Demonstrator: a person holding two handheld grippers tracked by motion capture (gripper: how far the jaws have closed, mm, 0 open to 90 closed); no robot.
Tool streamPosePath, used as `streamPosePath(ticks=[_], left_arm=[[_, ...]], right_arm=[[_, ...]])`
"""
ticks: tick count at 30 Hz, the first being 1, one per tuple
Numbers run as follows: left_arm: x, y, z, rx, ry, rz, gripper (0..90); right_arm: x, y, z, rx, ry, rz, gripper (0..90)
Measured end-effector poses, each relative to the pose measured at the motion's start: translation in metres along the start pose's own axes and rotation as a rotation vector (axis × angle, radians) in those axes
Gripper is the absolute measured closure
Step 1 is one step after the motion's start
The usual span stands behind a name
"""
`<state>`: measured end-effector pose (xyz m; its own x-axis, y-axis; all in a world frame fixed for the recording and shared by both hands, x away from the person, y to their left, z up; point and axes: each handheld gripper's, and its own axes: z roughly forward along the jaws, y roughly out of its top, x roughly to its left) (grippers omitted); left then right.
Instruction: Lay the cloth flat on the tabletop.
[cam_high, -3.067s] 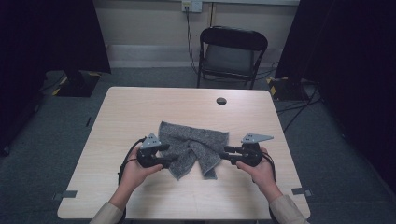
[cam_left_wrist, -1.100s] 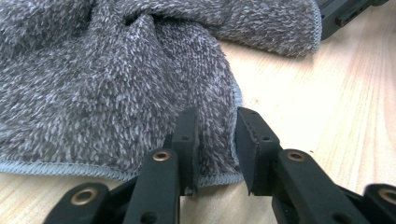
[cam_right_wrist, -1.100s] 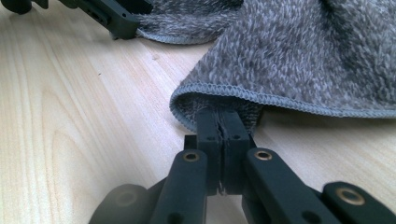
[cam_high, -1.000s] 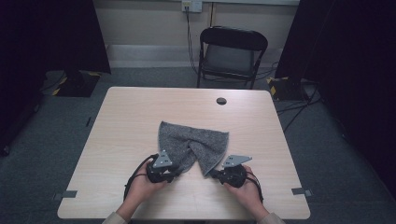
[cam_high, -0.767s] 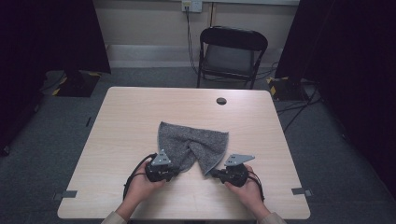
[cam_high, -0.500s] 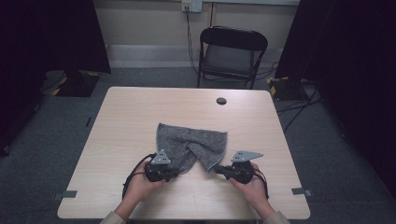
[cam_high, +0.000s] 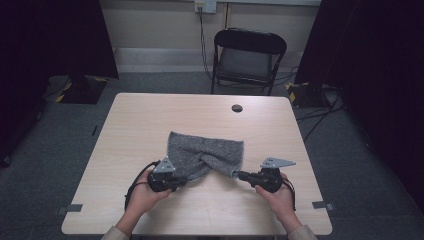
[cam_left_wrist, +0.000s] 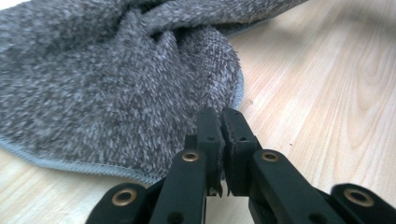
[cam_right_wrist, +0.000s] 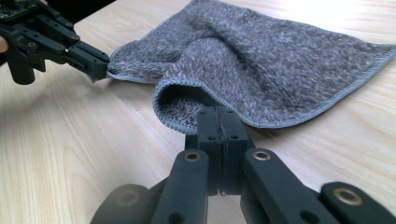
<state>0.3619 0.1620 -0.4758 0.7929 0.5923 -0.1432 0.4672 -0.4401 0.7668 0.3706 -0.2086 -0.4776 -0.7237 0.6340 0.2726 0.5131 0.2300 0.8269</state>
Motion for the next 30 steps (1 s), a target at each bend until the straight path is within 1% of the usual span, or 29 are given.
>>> streamPosePath(ticks=[6, 7, 8, 12, 13, 17, 18, 21, 23, 30], left_arm=[[0.004, 0.001, -0.008, -0.021, 0.01, -0.008, 86.7], [0.004, 0.001, -0.011, -0.025, 0.014, -0.01, 86.7], [0.005, 0.001, -0.011, -0.026, 0.014, -0.009, 86.7], [0.007, 0.001, -0.014, -0.029, 0.024, -0.011, 86.7], [0.007, 0.001, -0.015, -0.033, 0.023, -0.018, 86.7], [0.009, 0.0, -0.019, -0.041, 0.025, -0.021, 86.7], [0.01, 0.0, -0.021, -0.043, 0.03, -0.021, 86.7], [0.011, -0.002, -0.025, -0.045, 0.032, -0.027, 86.7], [0.011, -0.003, -0.026, -0.039, 0.029, -0.028, 86.7], [0.009, -0.007, -0.03, -0.029, 0.027, -0.024, 86.7]], right_arm=[[-0.006, -0.001, -0.005, -0.016, -0.017, 0.025, 89.7], [-0.009, -0.001, -0.007, -0.025, -0.023, 0.04, 89.7], [-0.01, -0.001, -0.008, -0.025, -0.025, 0.043, 89.7], [-0.012, -0.002, -0.011, -0.023, -0.022, 0.057, 89.7], [-0.013, -0.002, -0.011, -0.023, -0.023, 0.058, 89.7], [-0.015, -0.002, -0.014, -0.025, -0.023, 0.07, 89.7], [-0.016, -0.002, -0.017, -0.027, -0.021, 0.078, 89.7], [-0.017, -0.003, -0.021, -0.022, -0.021, 0.09, 89.6], [-0.017, -0.004, -0.022, -0.011, -0.021, 0.085, 89.6], [-0.016, -0.008, -0.026, 0.019, -0.007, 0.099, 89.4]])
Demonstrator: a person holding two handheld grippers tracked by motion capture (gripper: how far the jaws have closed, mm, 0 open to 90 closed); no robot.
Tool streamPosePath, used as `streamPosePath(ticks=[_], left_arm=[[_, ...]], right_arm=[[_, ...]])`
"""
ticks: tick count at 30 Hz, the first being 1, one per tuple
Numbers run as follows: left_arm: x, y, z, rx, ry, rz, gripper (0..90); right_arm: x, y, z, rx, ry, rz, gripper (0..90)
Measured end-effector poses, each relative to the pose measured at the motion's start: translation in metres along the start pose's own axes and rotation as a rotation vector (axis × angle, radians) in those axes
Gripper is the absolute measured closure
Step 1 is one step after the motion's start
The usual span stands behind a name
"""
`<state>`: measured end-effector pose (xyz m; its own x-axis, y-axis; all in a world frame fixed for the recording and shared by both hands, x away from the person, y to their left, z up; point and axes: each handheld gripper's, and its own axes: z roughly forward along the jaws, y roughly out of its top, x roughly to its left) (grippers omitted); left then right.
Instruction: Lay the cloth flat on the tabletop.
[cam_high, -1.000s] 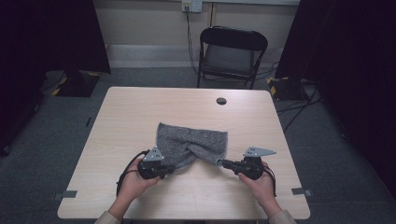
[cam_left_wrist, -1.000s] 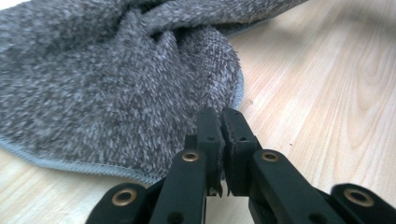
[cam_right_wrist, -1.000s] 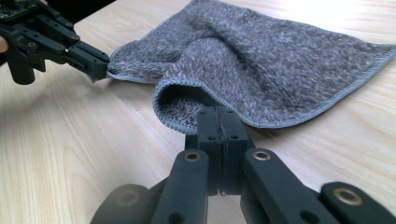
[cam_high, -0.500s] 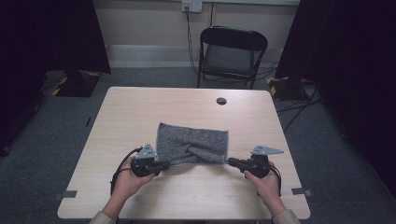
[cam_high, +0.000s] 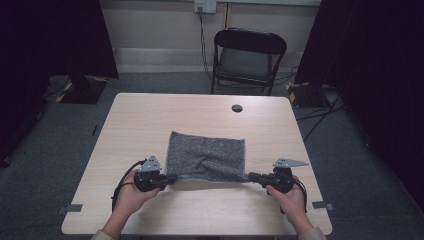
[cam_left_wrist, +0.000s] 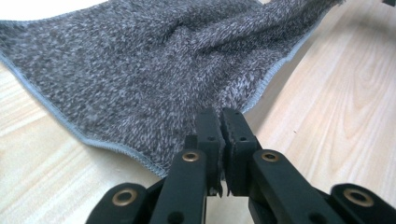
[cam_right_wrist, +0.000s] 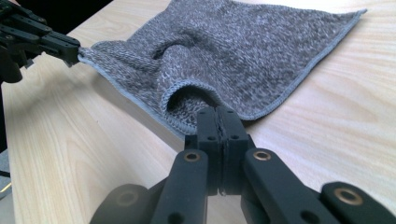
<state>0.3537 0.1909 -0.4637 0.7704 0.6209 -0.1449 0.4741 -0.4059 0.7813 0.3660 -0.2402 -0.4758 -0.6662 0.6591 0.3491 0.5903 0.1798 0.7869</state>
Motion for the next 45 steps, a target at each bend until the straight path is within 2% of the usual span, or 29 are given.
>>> streamPosePath(ticks=[10, 19, 21, 24, 27, 31, 33, 42, 45], left_arm=[[-0.009, -0.007, -0.007, 0.016, -0.024, 0.014, 86.7], [-0.017, -0.014, -0.006, 0.054, -0.034, 0.037, 86.7], [-0.018, -0.016, -0.004, 0.066, -0.037, 0.038, 86.6], [-0.019, -0.018, -0.002, 0.071, -0.038, 0.043, 86.6], [-0.02, -0.02, -0.002, 0.08, -0.046, 0.041, 86.6], [-0.02, -0.022, -0.003, 0.087, -0.047, 0.039, 86.5], [-0.019, -0.023, -0.003, 0.09, -0.046, 0.039, 86.4], [-0.019, -0.025, -0.003, 0.099, -0.053, 0.037, 86.2], [-0.019, -0.026, -0.003, 0.103, -0.055, 0.037, 86.1]], right_arm=[[0.001, -0.008, -0.011, 0.037, 0.016, -0.003, 88.1], [0.004, -0.017, -0.02, 0.062, -0.002, -0.015, 84.3], [0.004, -0.018, -0.022, 0.061, -0.027, -0.024, 81.9], [0.004, -0.018, -0.024, 0.059, -0.023, -0.02, 81.0], [0.004, -0.02, -0.023, 0.059, -0.024, -0.017, 77.2], [0.005, -0.017, -0.023, 0.047, -0.034, -0.041, 74.2], [0.006, -0.016, -0.022, 0.043, -0.019, -0.044, 73.1], [0.008, -0.014, -0.011, 0.047, -0.014, -0.06, 73.9], [0.006, -0.015, -0.006, 0.062, -0.017, -0.067, 77.8]])
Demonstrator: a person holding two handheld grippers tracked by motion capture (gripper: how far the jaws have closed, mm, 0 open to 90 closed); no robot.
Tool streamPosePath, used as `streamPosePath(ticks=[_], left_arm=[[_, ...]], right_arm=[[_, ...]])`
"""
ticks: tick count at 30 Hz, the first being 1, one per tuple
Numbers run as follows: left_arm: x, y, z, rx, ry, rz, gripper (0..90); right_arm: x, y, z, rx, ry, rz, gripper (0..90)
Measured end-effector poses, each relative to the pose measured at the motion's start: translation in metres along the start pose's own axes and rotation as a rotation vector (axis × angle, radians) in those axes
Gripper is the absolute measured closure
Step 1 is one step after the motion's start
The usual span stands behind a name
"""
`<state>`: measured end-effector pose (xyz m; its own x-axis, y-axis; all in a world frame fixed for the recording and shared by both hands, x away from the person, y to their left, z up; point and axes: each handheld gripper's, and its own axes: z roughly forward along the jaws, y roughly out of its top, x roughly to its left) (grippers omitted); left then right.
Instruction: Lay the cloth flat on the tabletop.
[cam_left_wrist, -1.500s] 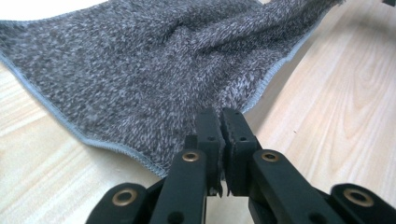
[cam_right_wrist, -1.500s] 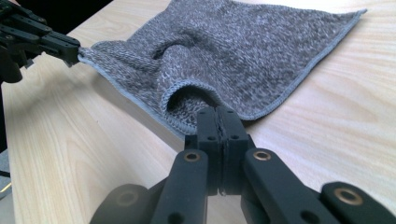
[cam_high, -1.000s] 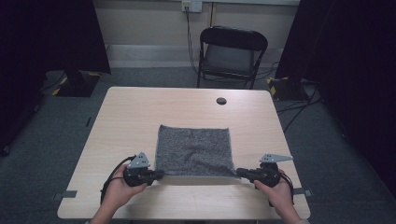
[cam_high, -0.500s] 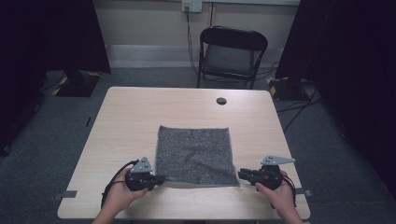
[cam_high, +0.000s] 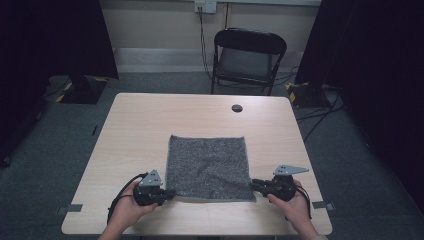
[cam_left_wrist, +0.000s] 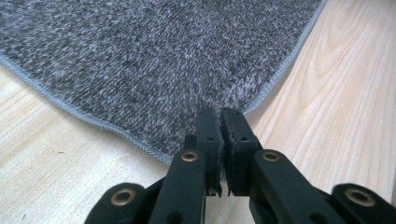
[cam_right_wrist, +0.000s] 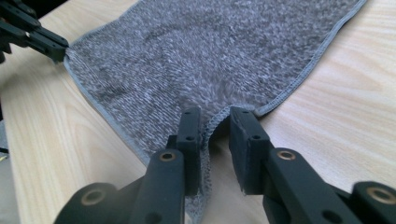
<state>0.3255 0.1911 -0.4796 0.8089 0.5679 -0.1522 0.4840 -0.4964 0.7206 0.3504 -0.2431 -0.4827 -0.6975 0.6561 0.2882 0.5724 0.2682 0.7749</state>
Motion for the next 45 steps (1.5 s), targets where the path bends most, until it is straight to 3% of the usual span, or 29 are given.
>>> streamPosePath(ticks=[5, 14, 16, 18, 20, 24, 26, 28, 31, 34, 39, 42, 45], left_arm=[[0.001, -0.002, -0.001, 0.011, -0.001, 0.001, 86.1], [-0.001, -0.008, -0.006, 0.003, -0.016, -0.003, 85.0], [-0.001, -0.008, -0.007, -0.015, -0.009, -0.007, 79.7], [-0.001, -0.006, -0.007, -0.044, 0.003, -0.016, 63.5], [0.0, -0.003, -0.007, -0.056, 0.026, -0.008, 55.6], [0.001, 0.003, -0.004, -0.095, 0.025, -0.016, 44.1], [0.002, 0.006, 0.0, -0.097, 0.037, -0.001, 43.1], [0.002, 0.007, 0.006, -0.103, 0.033, -0.012, 40.4], [0.002, 0.008, 0.012, -0.108, 0.029, -0.004, 39.7], [0.0, 0.008, 0.022, -0.087, 0.011, -0.002, 39.3], [0.0, 0.006, 0.028, -0.062, 0.008, 0.006, 39.2], [0.001, 0.002, 0.027, -0.051, 0.017, 0.038, 38.3], [0.001, 0.002, 0.027, -0.045, 0.024, 0.063, 37.0]], right_arm=[[-0.006, -0.004, 0.005, 0.044, -0.042, -0.002, 86.0], [0.002, -0.009, 0.003, 0.121, -0.001, -0.035, 89.4], [0.004, -0.011, 0.004, 0.14, 0.0, -0.035, 89.3], [0.004, -0.012, 0.005, 0.144, -0.005, -0.039, 88.8], [0.005, -0.01, 0.004, 0.136, -0.019, -0.044, 85.0], [0.003, -0.004, -0.001, 0.081, -0.032, -0.028, 76.7], [0.001, 0.001, -0.003, 0.047, -0.054, -0.026, 71.3], [0.0, 0.005, -0.005, 0.004, -0.057, -0.02, 69.9], [-0.002, 0.011, -0.005, -0.039, -0.076, -0.044, 67.9], [-0.003, 0.014, 0.002, -0.033, -0.081, -0.054, 68.3], [-0.002, 0.012, 0.021, 0.023, -0.068, -0.092, 68.9], [0.001, 0.008, 0.034, 0.081, -0.081, -0.143, 65.7], [0.002, 0.008, 0.036, 0.089, -0.086, -0.175, 64.8]])
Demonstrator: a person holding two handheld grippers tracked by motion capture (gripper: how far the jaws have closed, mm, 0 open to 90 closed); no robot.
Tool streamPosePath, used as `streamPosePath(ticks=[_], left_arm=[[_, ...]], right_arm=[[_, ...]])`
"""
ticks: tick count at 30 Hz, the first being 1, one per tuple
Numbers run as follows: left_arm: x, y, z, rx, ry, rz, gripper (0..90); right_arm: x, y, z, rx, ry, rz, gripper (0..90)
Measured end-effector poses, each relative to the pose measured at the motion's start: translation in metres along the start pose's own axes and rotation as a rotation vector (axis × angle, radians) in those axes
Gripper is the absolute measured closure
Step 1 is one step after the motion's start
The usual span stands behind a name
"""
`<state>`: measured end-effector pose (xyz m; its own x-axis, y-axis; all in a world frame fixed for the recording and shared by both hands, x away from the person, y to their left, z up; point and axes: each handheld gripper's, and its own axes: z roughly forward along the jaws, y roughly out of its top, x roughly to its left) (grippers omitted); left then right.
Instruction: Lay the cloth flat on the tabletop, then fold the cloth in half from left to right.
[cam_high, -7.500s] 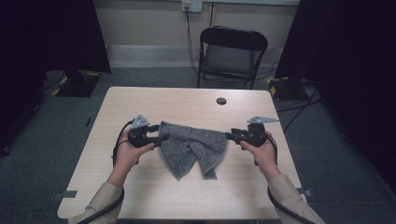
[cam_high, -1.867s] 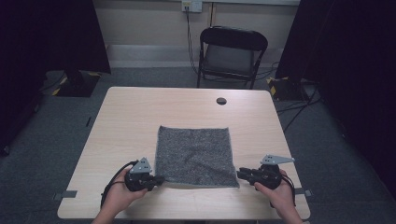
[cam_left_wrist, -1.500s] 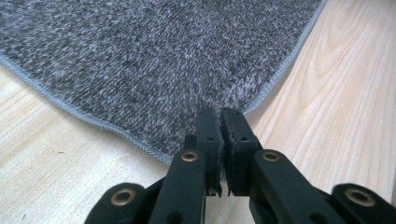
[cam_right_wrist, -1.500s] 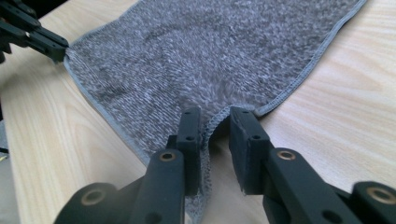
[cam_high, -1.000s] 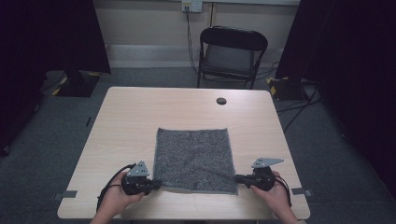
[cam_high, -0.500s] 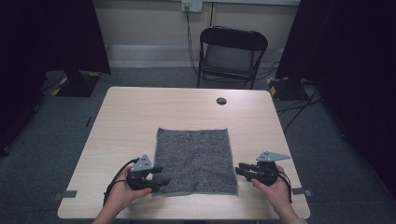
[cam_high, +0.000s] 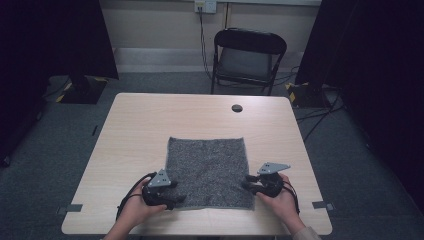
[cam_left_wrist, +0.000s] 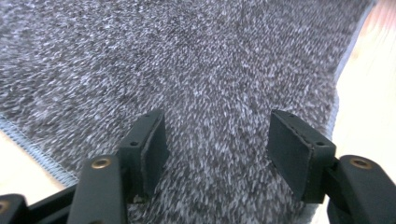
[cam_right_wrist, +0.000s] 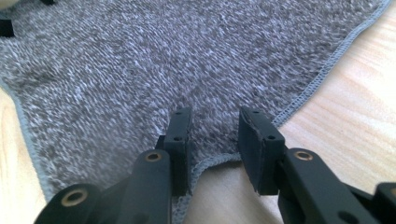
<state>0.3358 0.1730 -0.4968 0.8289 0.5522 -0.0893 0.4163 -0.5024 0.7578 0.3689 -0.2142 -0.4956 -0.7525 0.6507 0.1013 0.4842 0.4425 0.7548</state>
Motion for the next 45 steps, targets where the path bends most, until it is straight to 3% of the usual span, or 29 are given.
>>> streamPosePath(ticks=[2, 5, 12, 16, 19, 20, 24, 26, 27, 35, 45], left_arm=[[0.0, -0.002, -0.001, -0.001, 0.011, 0.041, 37.0], [-0.002, -0.004, -0.003, 0.006, 0.011, 0.05, 36.1], [-0.008, -0.003, -0.006, 0.029, -0.004, 0.042, 30.8], [-0.004, 0.003, -0.01, -0.005, -0.004, -0.011, 23.3], [-0.002, 0.006, -0.013, -0.018, -0.001, -0.016, 20.0], [0.0, 0.009, -0.015, -0.032, 0.007, -0.02, 19.7], [0.005, 0.012, -0.017, -0.036, 0.014, -0.024, 17.3], [0.007, 0.013, -0.018, -0.042, 0.01, -0.037, 17.6], [0.01, 0.013, -0.019, -0.053, -0.004, -0.081, 17.3], [0.027, 0.018, -0.027, -0.046, 0.036, -0.112, 16.4], [0.043, 0.021, -0.029, -0.04, 0.057, -0.135, 17.0]], right_arm=[[0.001, 0.0, 0.0, 0.003, -0.009, -0.025, 63.0], [0.003, -0.003, -0.001, -0.004, -0.008, -0.035, 59.3], [0.008, -0.005, -0.005, -0.012, 0.024, -0.013, 47.9], [0.008, 0.0, -0.011, -0.051, 0.028, 0.017, 35.9], [0.008, 0.002, -0.013, -0.064, 0.02, 0.021, 31.3], [0.008, 0.004, -0.012, -0.063, 0.026, 0.042, 25.7], [0.009, 0.004, -0.011, -0.061, 0.04, 0.047, 21.6], [0.01, 0.004, -0.011, -0.065, 0.05, 0.05, 20.8], [0.011, 0.004, -0.01, -0.063, 0.054, 0.054, 20.6], [0.016, 0.009, -0.008, -0.068, 0.084, 0.033, 20.1], [0.026, 0.016, -0.001, -0.048, 0.107, 0.003, 20.1]])
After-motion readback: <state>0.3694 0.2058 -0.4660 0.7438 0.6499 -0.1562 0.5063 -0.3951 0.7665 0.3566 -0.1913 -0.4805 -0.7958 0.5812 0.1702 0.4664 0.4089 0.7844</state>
